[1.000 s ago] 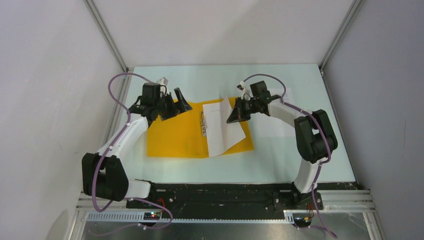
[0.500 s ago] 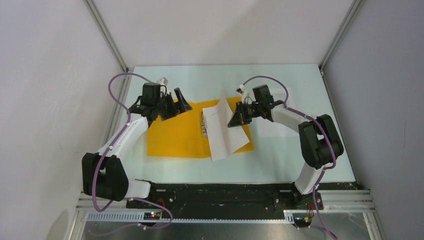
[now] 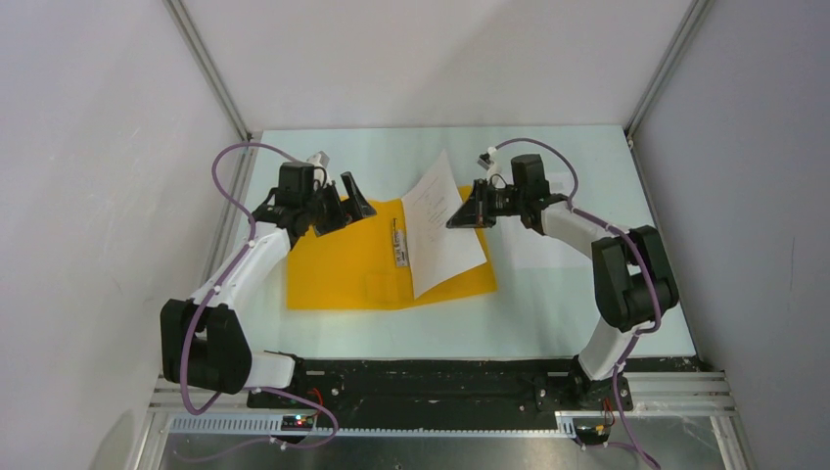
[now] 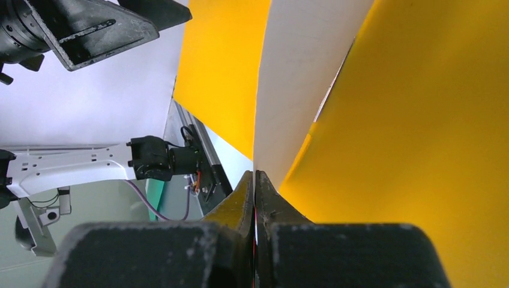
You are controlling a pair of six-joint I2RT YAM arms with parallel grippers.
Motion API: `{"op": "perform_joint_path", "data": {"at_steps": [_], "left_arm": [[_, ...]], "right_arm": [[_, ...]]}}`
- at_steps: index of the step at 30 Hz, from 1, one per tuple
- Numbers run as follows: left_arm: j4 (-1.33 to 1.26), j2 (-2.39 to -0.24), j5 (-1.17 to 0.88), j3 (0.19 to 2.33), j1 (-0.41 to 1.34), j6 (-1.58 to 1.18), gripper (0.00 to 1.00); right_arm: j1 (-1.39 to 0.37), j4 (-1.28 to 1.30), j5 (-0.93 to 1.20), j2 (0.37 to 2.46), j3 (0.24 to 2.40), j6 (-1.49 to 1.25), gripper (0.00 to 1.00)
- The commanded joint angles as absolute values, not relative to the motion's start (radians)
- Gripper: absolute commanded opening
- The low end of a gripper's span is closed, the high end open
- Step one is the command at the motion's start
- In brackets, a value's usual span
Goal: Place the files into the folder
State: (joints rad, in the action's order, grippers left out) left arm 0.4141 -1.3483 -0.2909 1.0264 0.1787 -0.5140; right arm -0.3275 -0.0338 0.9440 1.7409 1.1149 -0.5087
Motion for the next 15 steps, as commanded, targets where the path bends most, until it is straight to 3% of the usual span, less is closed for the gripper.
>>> {"op": "perform_joint_path", "data": {"at_steps": [1,15], "left_arm": [[0.397,-1.347,-0.282,1.037,0.179,-0.489,0.98],[0.397,-1.344,-0.280,1.016,0.166,-0.480,0.98]], "right_arm": [[-0.339,-0.026,0.956,1.761,1.120,-0.513,0.00],[-0.327,0.047,0.918,1.858,1.119,-0.517,0.00]]}}
